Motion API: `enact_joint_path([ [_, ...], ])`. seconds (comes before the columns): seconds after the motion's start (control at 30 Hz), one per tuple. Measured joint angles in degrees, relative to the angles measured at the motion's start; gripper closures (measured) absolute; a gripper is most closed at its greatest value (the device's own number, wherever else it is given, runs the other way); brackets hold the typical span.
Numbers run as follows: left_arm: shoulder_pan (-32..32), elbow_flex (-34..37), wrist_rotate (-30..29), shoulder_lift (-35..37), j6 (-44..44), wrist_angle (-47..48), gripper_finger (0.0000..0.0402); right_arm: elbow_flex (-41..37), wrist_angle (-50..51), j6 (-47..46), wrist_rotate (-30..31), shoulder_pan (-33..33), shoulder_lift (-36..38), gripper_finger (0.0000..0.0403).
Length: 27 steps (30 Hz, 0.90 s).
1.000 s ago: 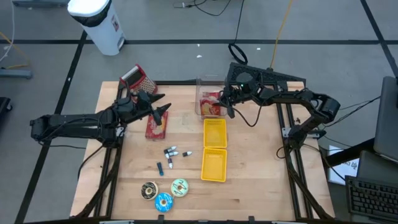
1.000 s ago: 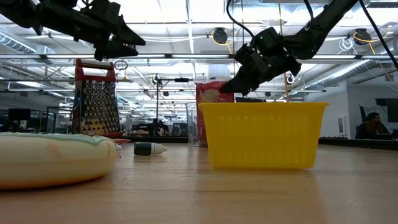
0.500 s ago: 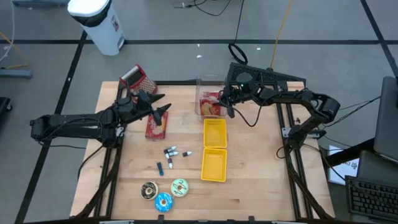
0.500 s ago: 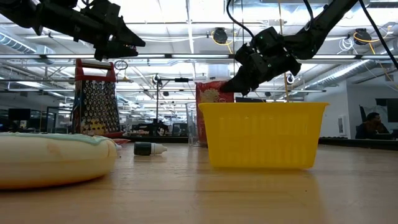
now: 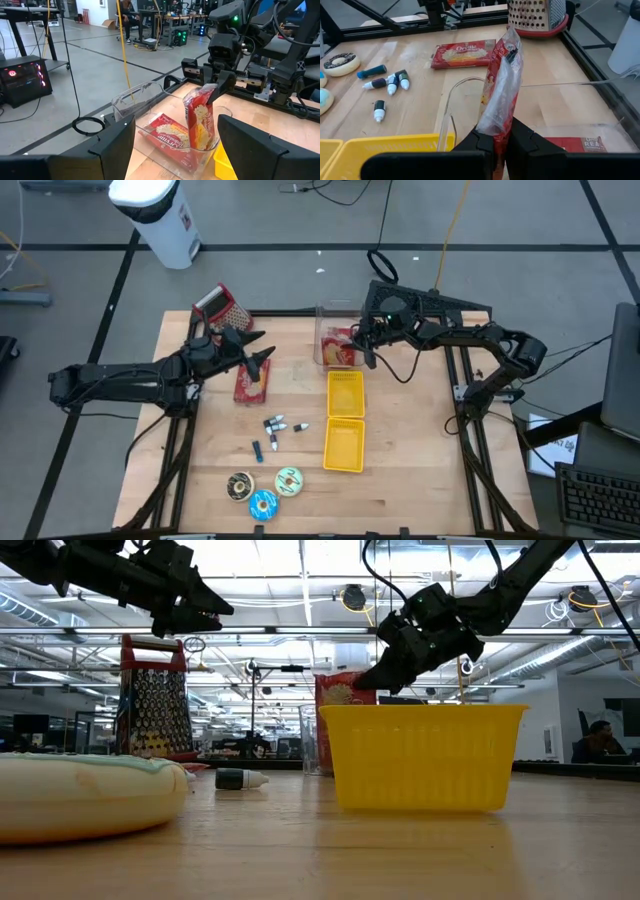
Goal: Pick & Place Food Item
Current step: Put the red popcorn bag into the transparent bin
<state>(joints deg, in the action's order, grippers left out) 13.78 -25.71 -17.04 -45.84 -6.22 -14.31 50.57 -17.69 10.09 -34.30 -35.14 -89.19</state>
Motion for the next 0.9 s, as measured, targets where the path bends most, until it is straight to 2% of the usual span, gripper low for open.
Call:
enact_joint_path([
  [0.2,0.00,0.00,0.02,0.00,-0.23,0.02,0.0119,0.00,-0.02,-0.03,0.15,0.00,0.00,0.0394],
  [0.47,0.00,0.00,0.50,-0.02,-0.29,0.97,0.0119,0.00,-0.04,-1.41,4.23,0.00,0.00,0.0394],
  [0.8,0.00,0.00,0.52,-0.02,-0.26,1.22,0.0119,0.00,-0.50,-1.47,4.48,0.00,0.00,0.0393],
  [0.9,0.00,0.00,0.52,-0.02,-0.17,1.21,0.0119,0.00,-0.50,-1.47,4.52,0.00,0.00,0.0382],
])
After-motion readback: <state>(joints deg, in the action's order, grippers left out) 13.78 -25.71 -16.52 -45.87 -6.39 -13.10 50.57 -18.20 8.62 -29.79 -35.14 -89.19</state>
